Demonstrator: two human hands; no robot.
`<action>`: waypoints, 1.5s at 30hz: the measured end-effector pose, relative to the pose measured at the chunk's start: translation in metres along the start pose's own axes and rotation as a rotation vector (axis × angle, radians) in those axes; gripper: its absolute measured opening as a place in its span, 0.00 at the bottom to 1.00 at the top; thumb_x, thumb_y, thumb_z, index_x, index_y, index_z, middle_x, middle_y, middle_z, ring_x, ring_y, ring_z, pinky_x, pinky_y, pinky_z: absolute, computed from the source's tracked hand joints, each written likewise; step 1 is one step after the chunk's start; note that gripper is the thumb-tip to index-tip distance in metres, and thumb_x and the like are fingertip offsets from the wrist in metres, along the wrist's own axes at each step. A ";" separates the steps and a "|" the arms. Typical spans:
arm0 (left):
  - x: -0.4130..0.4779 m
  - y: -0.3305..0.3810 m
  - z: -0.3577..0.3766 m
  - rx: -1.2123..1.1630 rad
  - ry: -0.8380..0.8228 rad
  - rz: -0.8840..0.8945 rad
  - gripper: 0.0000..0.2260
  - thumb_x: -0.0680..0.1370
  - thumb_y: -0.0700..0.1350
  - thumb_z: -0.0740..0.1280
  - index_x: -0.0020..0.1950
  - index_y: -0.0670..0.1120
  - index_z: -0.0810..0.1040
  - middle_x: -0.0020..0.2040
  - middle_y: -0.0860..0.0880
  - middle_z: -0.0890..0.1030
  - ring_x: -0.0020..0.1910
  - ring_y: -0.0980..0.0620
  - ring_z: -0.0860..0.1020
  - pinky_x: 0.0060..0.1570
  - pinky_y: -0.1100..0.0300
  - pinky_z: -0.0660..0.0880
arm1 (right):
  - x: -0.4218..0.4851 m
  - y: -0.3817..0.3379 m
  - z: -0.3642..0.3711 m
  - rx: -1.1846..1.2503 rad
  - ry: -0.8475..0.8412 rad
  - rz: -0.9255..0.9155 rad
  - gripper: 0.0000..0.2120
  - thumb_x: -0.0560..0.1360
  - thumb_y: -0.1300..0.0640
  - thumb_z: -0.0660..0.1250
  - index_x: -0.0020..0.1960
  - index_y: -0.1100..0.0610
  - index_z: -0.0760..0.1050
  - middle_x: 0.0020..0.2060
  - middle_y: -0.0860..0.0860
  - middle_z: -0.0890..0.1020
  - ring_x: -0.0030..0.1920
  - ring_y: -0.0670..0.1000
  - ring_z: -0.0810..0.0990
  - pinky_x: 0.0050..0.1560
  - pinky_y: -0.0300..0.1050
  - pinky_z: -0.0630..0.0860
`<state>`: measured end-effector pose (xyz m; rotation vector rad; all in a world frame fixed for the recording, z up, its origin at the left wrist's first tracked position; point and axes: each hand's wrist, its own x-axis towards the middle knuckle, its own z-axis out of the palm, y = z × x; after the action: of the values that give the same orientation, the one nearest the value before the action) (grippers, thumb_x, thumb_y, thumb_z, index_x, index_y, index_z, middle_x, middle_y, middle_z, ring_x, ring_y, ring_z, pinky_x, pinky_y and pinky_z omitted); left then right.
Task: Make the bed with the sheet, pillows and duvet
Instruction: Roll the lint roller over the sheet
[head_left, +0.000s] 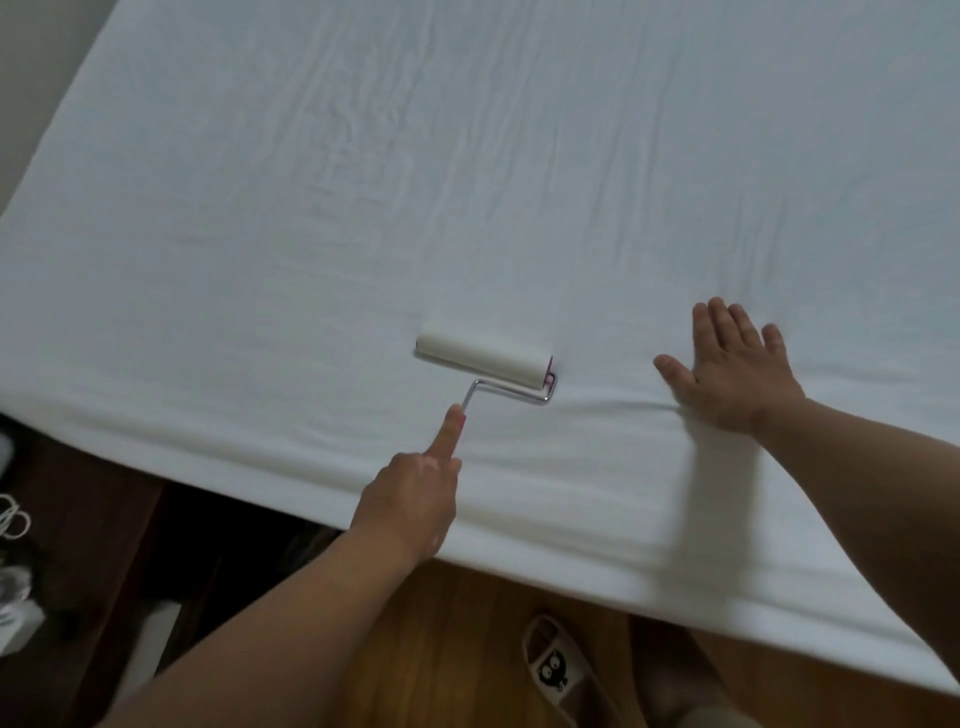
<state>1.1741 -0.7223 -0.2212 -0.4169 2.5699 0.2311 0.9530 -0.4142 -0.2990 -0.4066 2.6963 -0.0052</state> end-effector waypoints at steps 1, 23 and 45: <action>-0.012 -0.006 0.008 0.109 -0.032 0.021 0.28 0.84 0.47 0.54 0.81 0.51 0.42 0.62 0.46 0.80 0.32 0.50 0.70 0.28 0.55 0.69 | -0.004 0.000 0.000 -0.010 -0.014 0.002 0.45 0.74 0.26 0.37 0.81 0.54 0.37 0.81 0.51 0.41 0.80 0.52 0.39 0.78 0.61 0.42; -0.149 0.035 0.018 -0.416 0.237 0.034 0.20 0.79 0.51 0.63 0.72 0.52 0.74 0.24 0.55 0.75 0.17 0.62 0.65 0.20 0.71 0.68 | -0.053 0.002 -0.009 -0.003 0.091 -0.072 0.34 0.77 0.31 0.51 0.73 0.52 0.63 0.73 0.53 0.66 0.72 0.57 0.64 0.64 0.58 0.63; 0.447 0.378 -0.215 -0.279 0.354 -0.030 0.05 0.82 0.46 0.54 0.56 0.53 0.67 0.47 0.43 0.76 0.40 0.41 0.70 0.42 0.53 0.65 | 0.125 0.229 -0.021 0.048 0.420 -0.122 0.37 0.76 0.32 0.54 0.79 0.50 0.60 0.79 0.54 0.58 0.78 0.57 0.59 0.74 0.68 0.55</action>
<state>0.5811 -0.5305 -0.2406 -0.6479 2.8831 0.5532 0.7712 -0.2317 -0.3440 -0.6135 3.0677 -0.2126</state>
